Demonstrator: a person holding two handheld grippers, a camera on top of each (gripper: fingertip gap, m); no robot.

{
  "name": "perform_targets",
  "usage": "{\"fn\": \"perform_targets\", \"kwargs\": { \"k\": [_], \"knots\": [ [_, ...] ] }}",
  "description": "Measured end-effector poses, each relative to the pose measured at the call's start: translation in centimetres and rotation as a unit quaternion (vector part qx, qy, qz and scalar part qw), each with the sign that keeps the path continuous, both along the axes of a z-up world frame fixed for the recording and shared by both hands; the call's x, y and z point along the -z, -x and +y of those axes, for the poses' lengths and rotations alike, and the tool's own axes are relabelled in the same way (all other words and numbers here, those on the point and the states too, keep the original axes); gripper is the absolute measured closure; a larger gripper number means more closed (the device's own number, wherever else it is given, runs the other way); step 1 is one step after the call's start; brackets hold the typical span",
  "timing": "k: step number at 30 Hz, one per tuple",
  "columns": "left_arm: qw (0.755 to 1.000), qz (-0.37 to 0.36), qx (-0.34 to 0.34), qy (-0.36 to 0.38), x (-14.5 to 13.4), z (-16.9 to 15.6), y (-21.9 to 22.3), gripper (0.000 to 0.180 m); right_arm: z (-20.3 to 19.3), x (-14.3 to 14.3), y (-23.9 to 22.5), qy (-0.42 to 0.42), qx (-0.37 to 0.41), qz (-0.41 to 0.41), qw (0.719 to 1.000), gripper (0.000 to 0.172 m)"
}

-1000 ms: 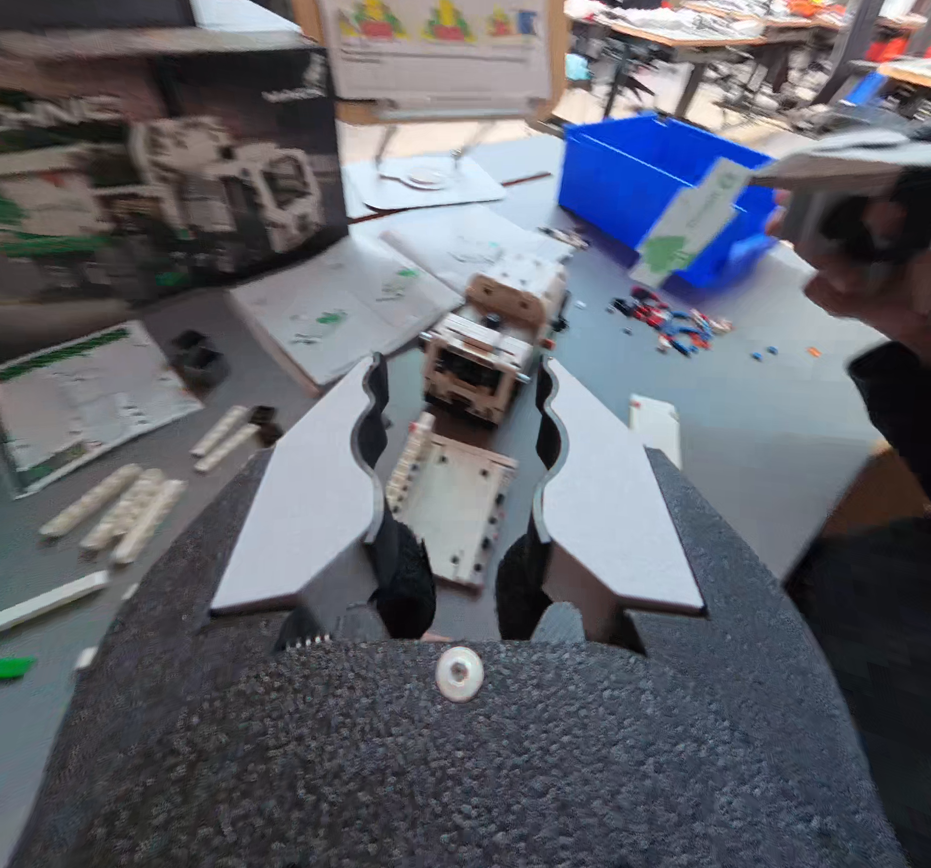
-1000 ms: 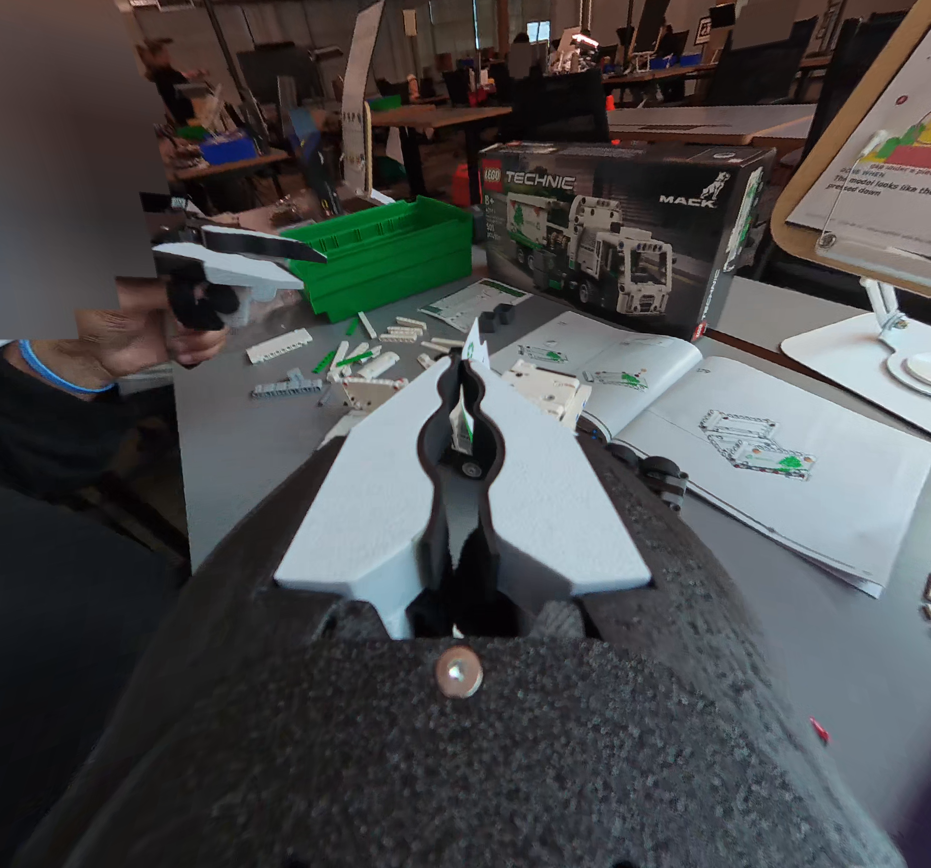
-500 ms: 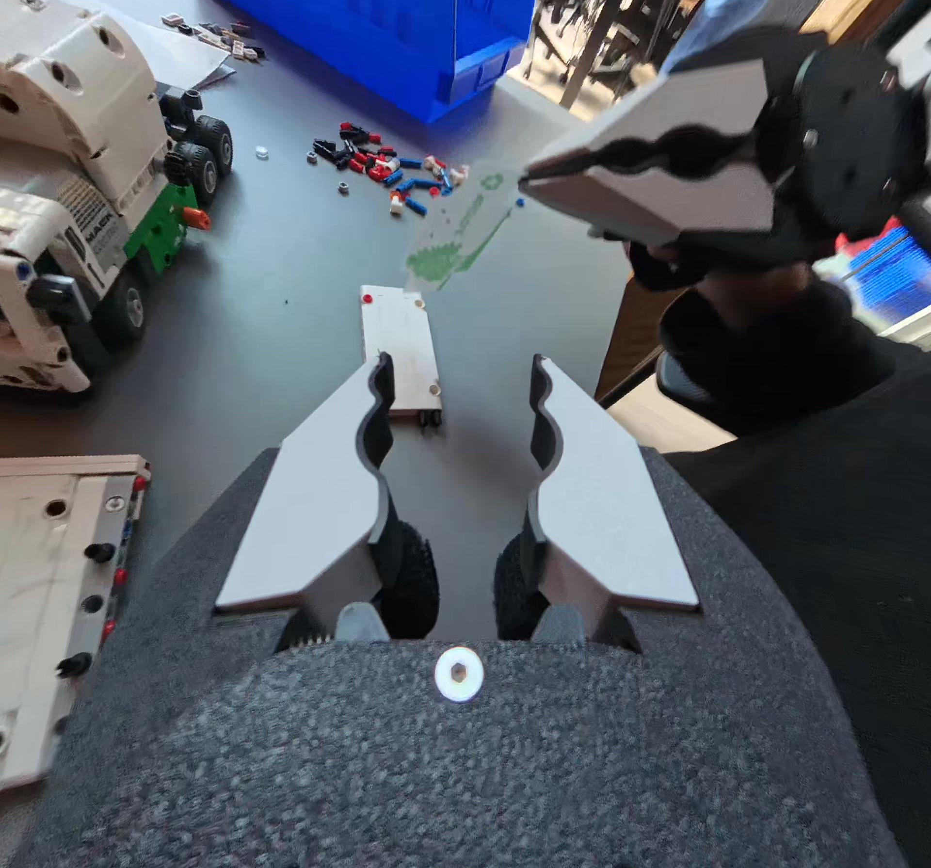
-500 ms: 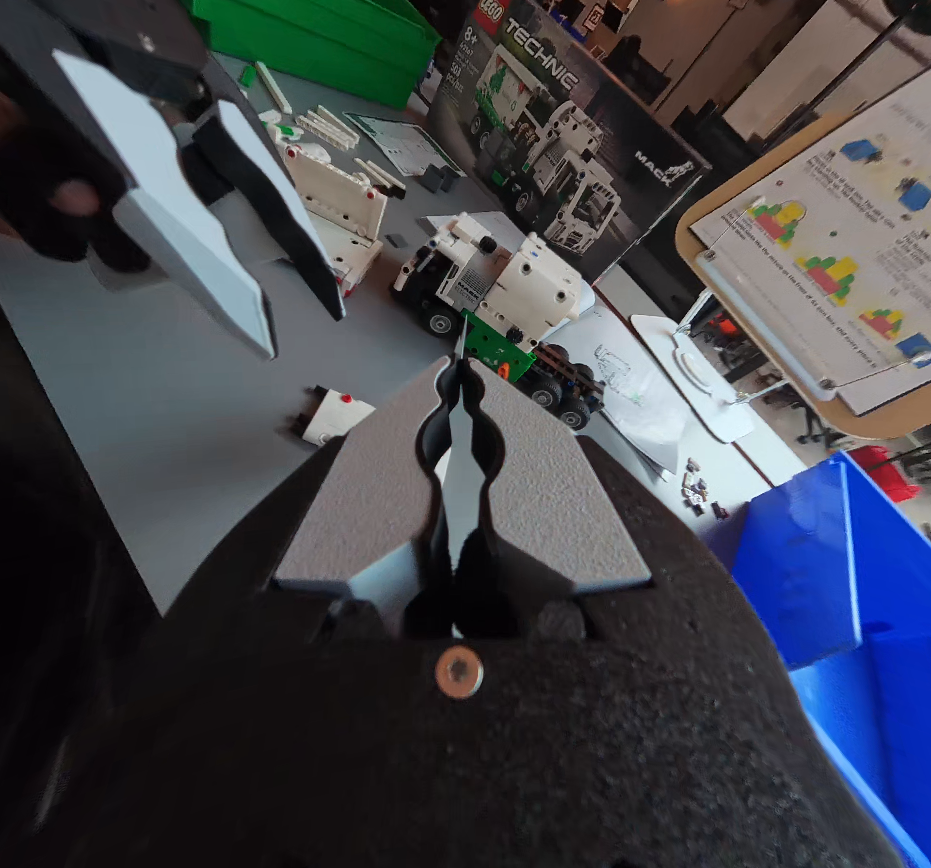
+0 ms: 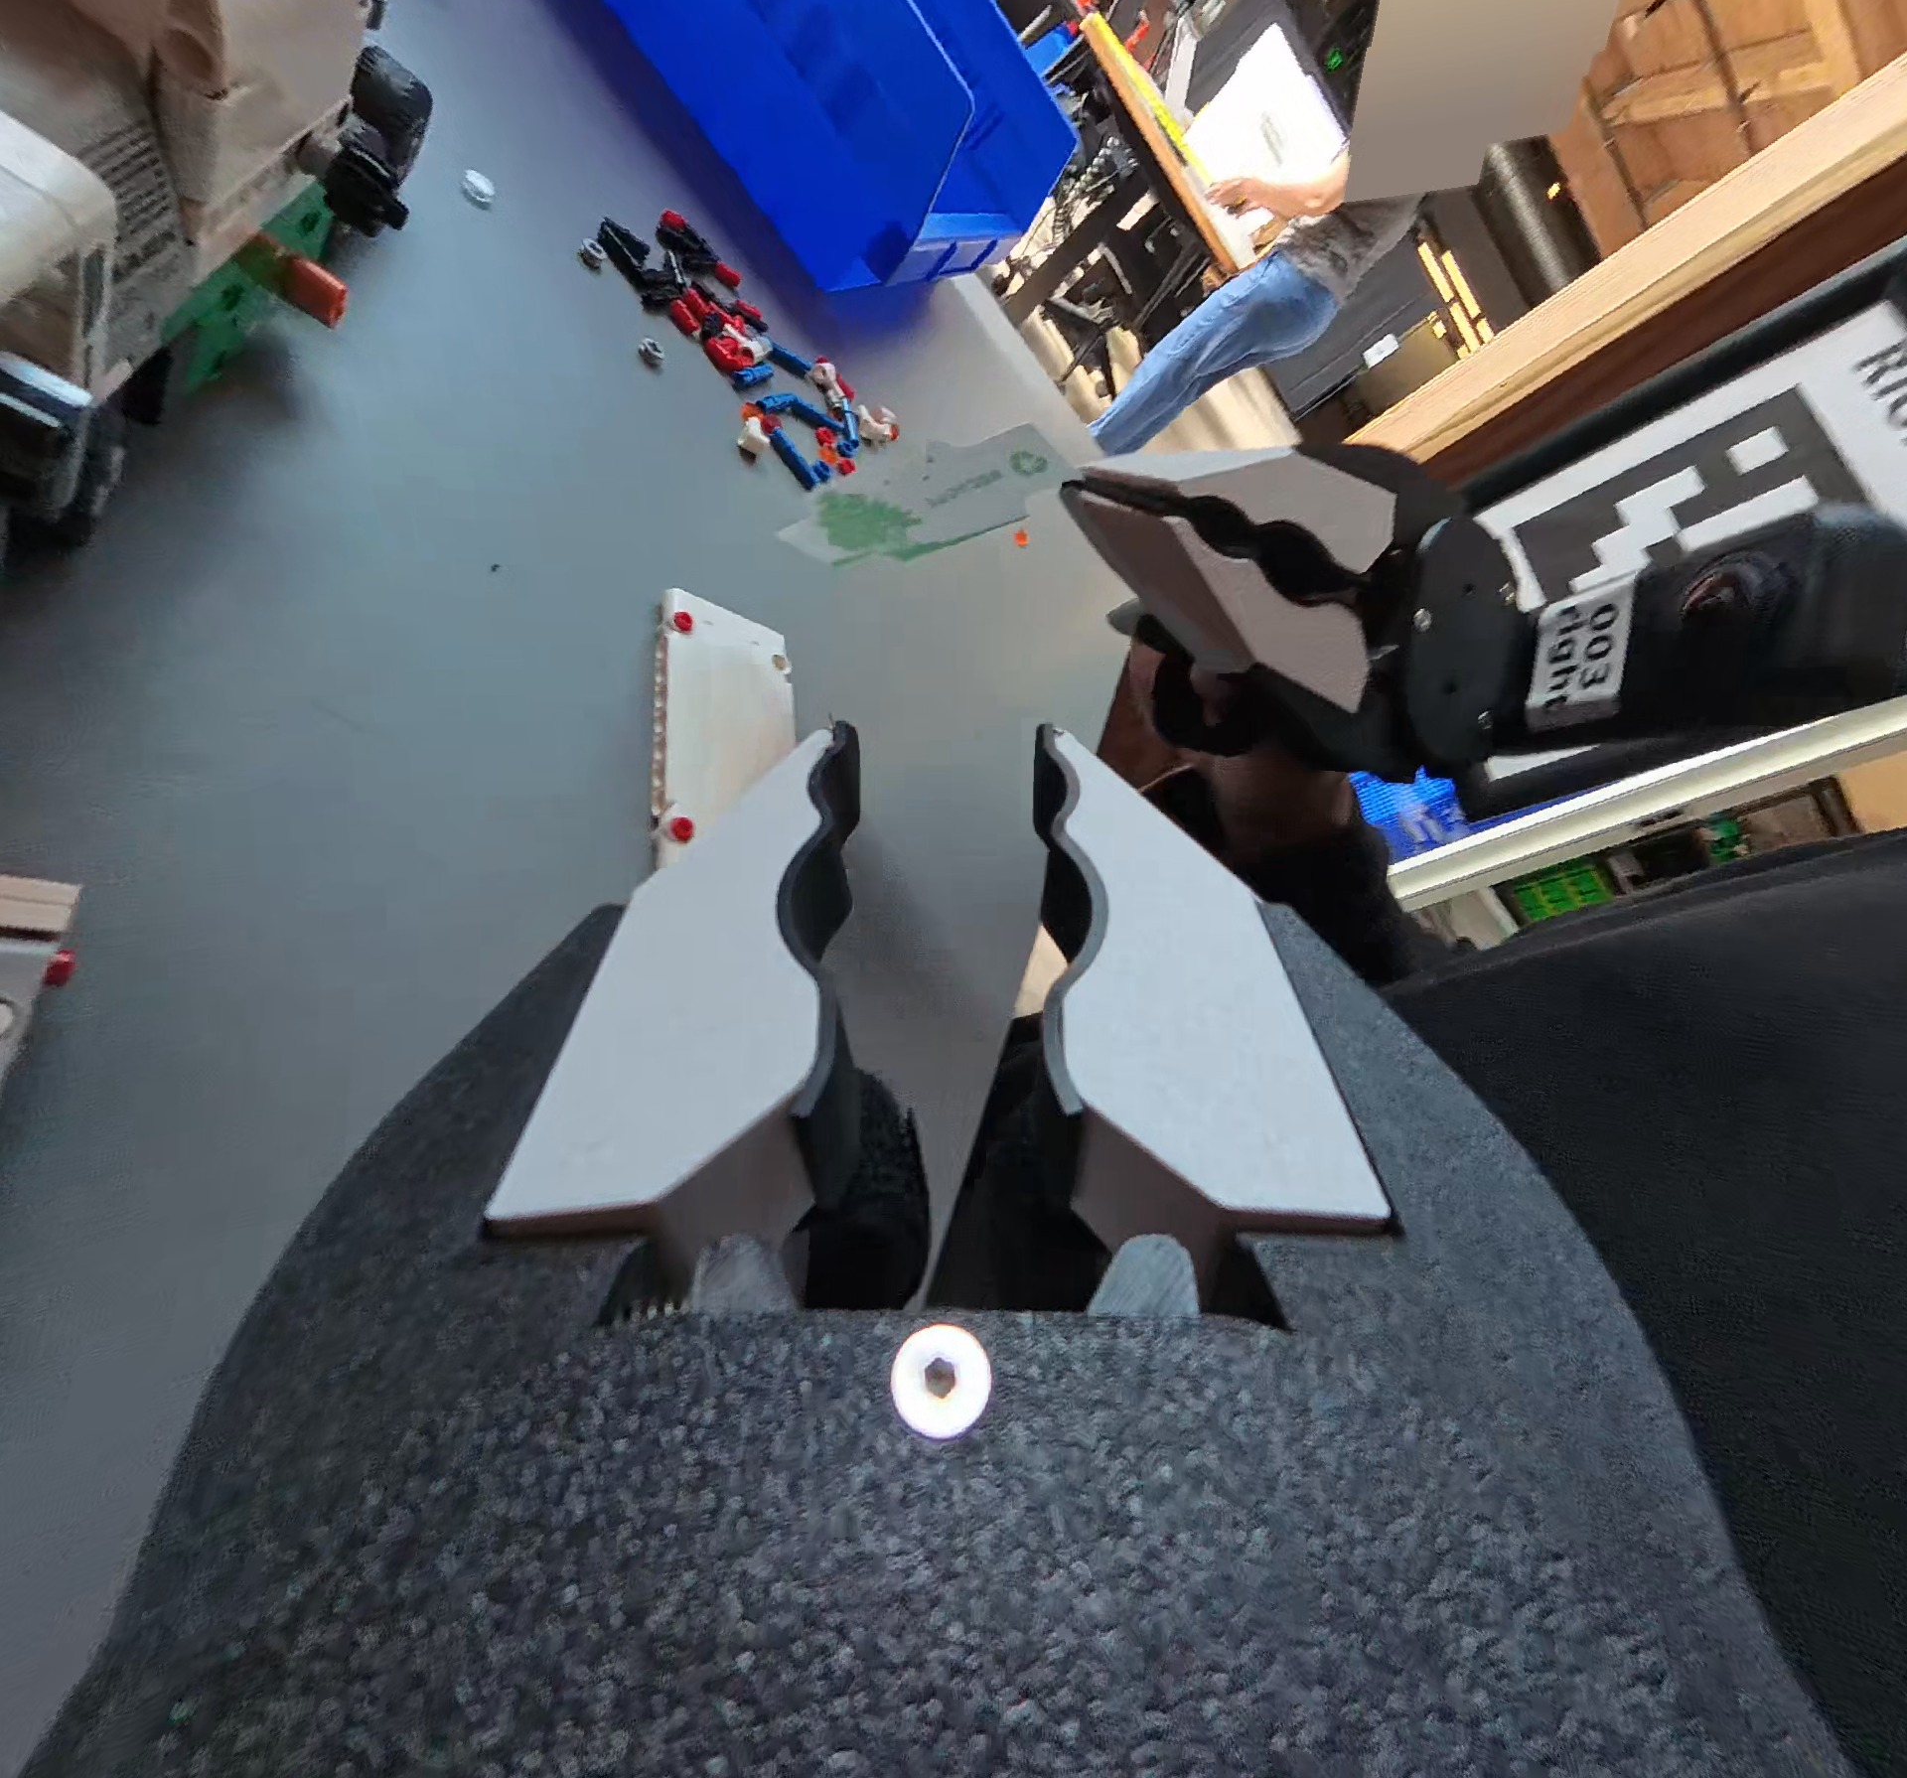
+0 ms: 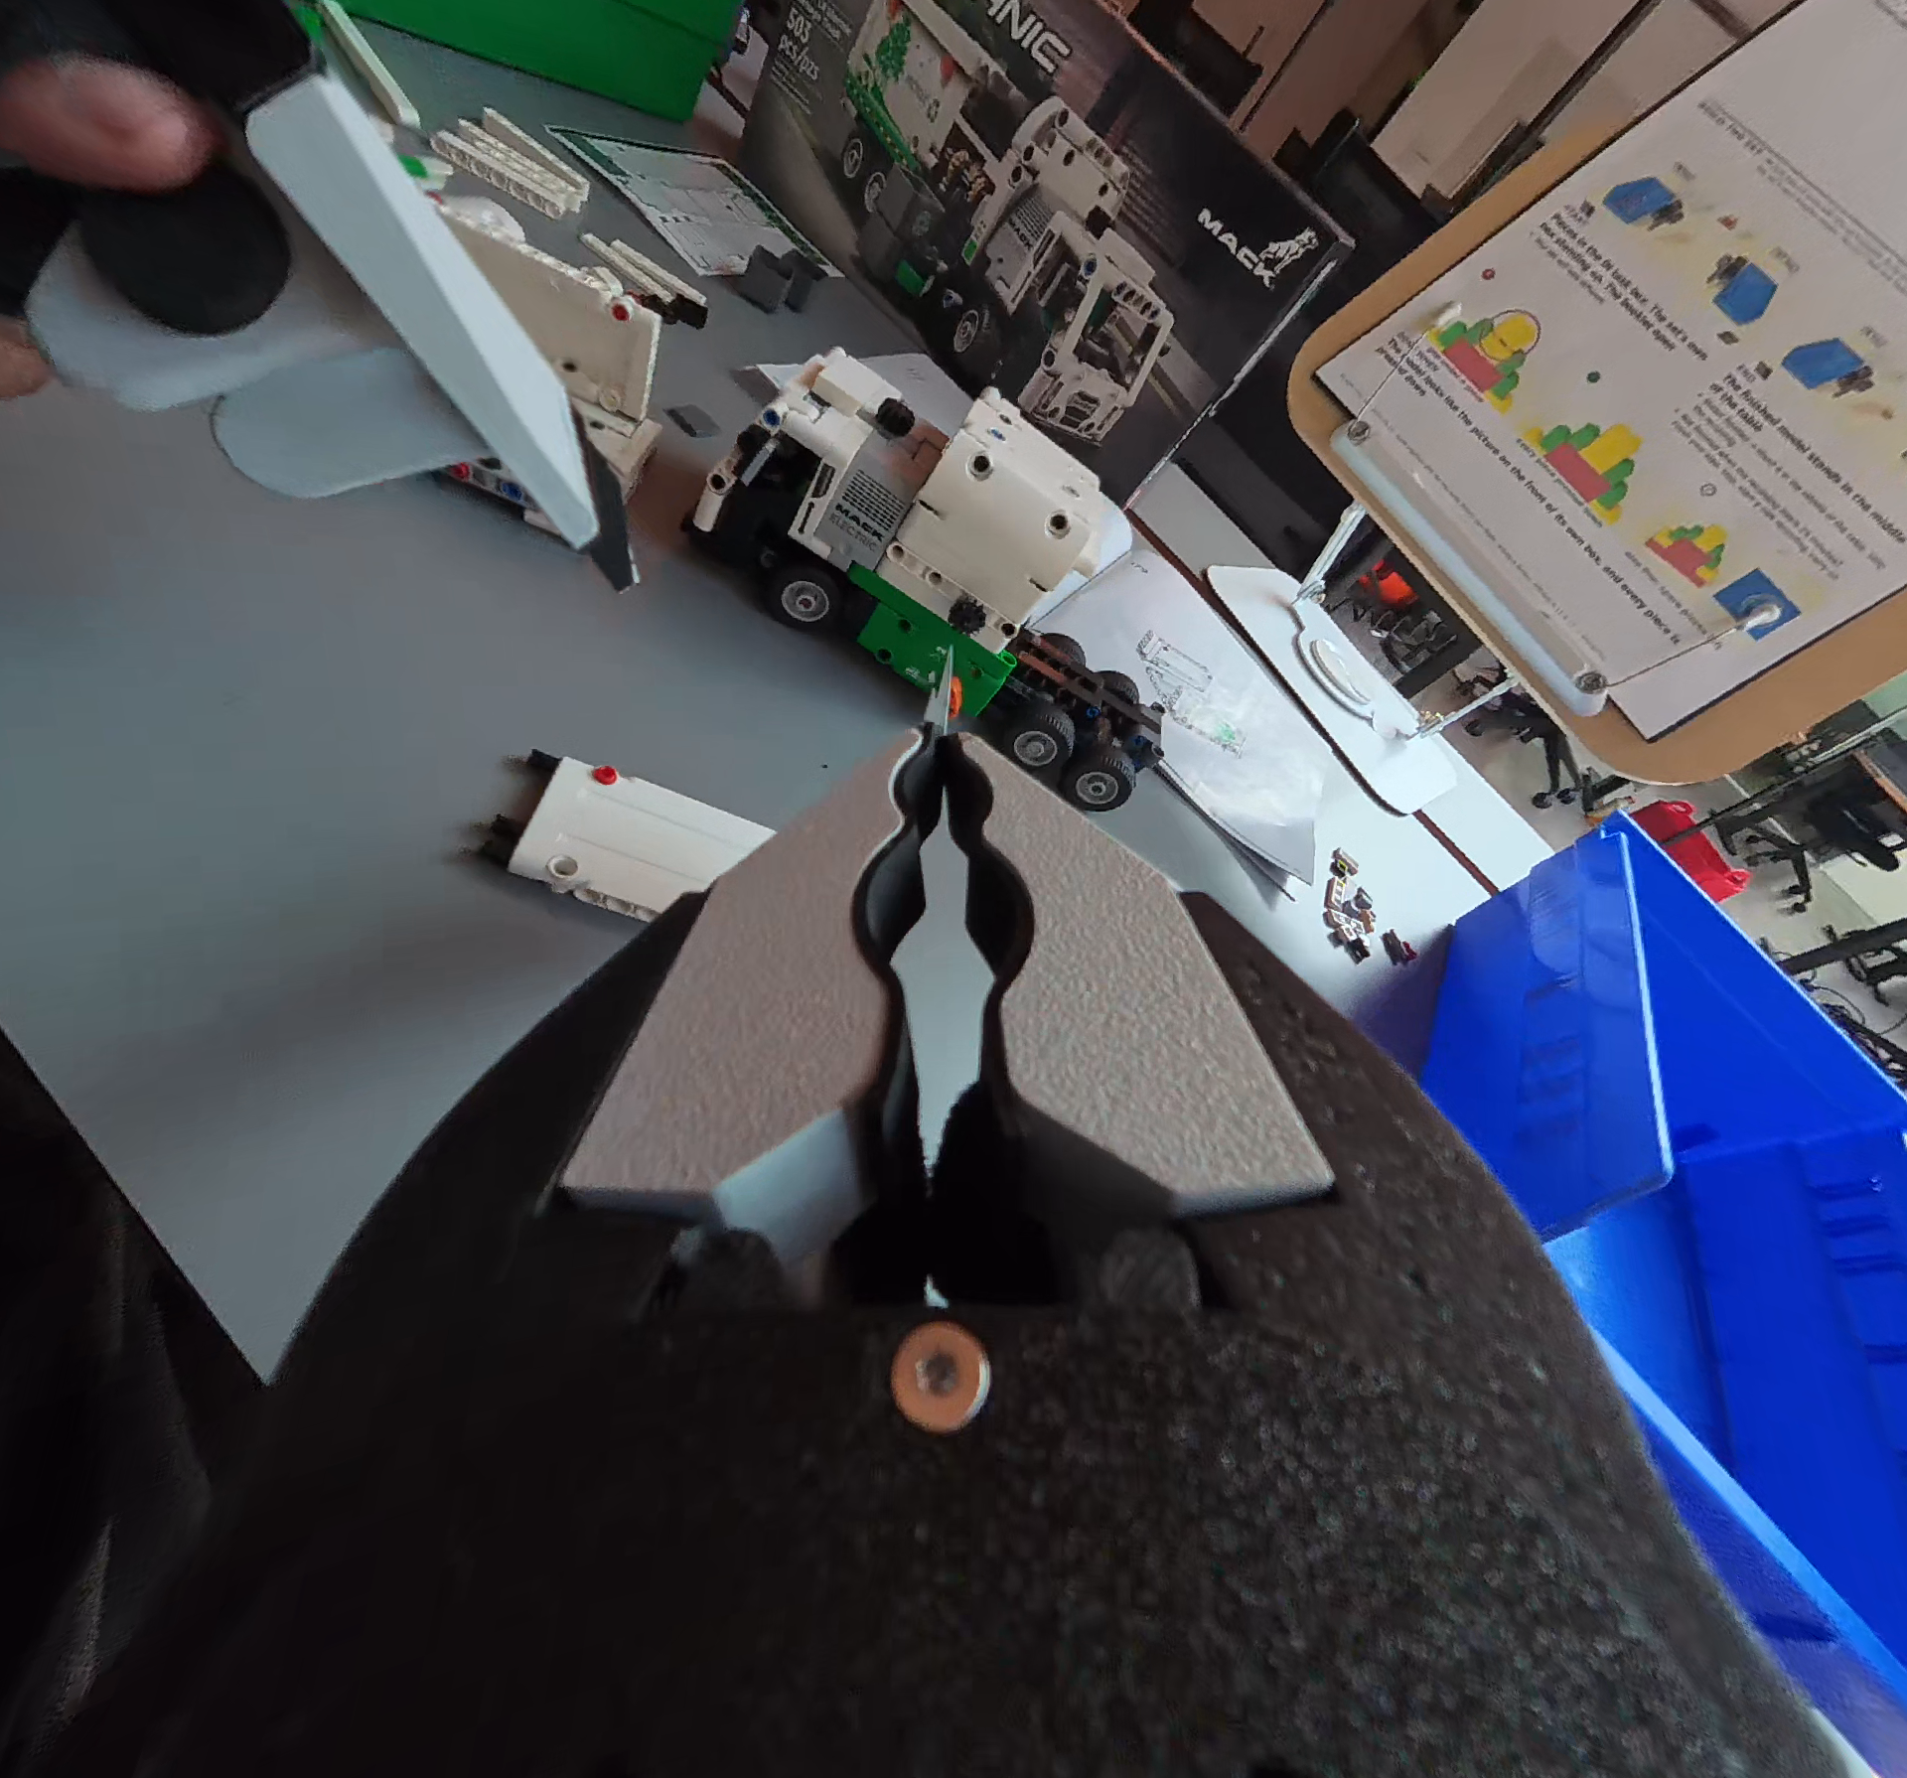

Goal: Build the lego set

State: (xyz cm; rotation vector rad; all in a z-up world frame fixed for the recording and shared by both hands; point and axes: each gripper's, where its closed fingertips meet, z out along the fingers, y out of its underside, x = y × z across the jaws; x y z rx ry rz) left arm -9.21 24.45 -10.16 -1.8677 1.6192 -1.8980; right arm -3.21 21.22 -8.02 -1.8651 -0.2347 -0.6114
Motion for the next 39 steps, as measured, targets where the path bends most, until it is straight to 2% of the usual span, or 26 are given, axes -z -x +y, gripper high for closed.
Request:
{"fn": "perform_targets", "kwargs": {
  "k": [2,3,4,6,9,11,15,19,21,23,26,28,30,34,37,39],
  "knots": [
    [0.997,-0.012,0.006,-0.079,1.3,0.3,-0.1,0.143,0.0,-0.1,-0.1,-0.006,-0.005,0.013,1.0,0.172],
    [0.991,-0.015,0.009,-0.135,2.3,0.5,-0.1,0.128,0.0,0.0,-0.2,-0.007,-0.007,0.021,1.0,0.172],
    [0.982,-0.018,0.009,-0.189,3.3,0.7,-0.2,0.119,0.0,0.0,-0.4,-0.013,-0.004,0.026,1.0,0.172],
    [0.963,-0.02,0.021,-0.268,5.0,0.6,-0.1,0.115,-0.1,0.1,-0.7,-0.032,-0.003,0.04,0.999,0.172],
    [0.944,-0.017,0.038,-0.328,6.6,0.0,0.0,0.111,-0.1,-0.1,-0.3,-0.068,-0.01,0.05,0.996,0.172],
    [0.937,-0.005,0.038,-0.348,7.4,0.0,-0.1,0.117,0.0,0.3,0.2,-0.075,-0.01,0.042,0.996,0.172],
    [0.929,0.006,0.038,-0.369,8.2,0.1,-0.4,0.127,0.3,0.4,0.8,-0.098,-0.006,0.014,0.995,0.172],
    [0.919,0.018,0.046,-0.39,8.9,0.1,-0.4,0.141,0.5,0.5,0.6,-0.109,-0.008,0.046,0.993,0.172],
    [0.919,0.017,0.045,-0.39,8.8,0.0,-0.5,0.141,0.6,0.5,0.7,-0.097,-0.014,0.052,0.994,0.172],
    [0.934,0.008,0.029,-0.357,7.7,-0.1,-0.8,0.141,0.8,0.5,1.4,-0.084,-0.031,0.033,0.995,0.172],
    [0.969,-0.011,0.012,-0.248,4.9,-0.5,-1.1,0.138,0.8,0.7,1.2,-0.065,-0.023,-0.009,0.998,0.172],
    [0.98,-0.024,0.009,-0.196,3.4,-0.4,-1.2,0.138,0.6,1.0,0.8,-0.053,-0.015,-0.02,0.998,0.172],
    [0.976,-0.026,0.011,-0.214,3.6,0.2,-1.1,0.138,0.3,0.8,0.5,-0.048,-0.008,-0.03,0.998,0.172],
    [0.946,0.012,0.047,-0.32,7.0,0.7,-0.4,0.125,0.0,0.7,0.5,-0.031,-0.011,-0.035,0.999,0.172],
    [0.952,0.007,0.066,-0.298,7.2,-0.6,-0.3,0.123,0.1,0.6,0.4,-0.04,-0.001,-0.06,0.997,0.172],
    [0.964,-0.008,0.066,-0.257,6.2,-1.4,-0.5,0.125,0.2,0.6,0.8,-0.032,0.0,-0.069,0.997,0.172]
  ]
}}
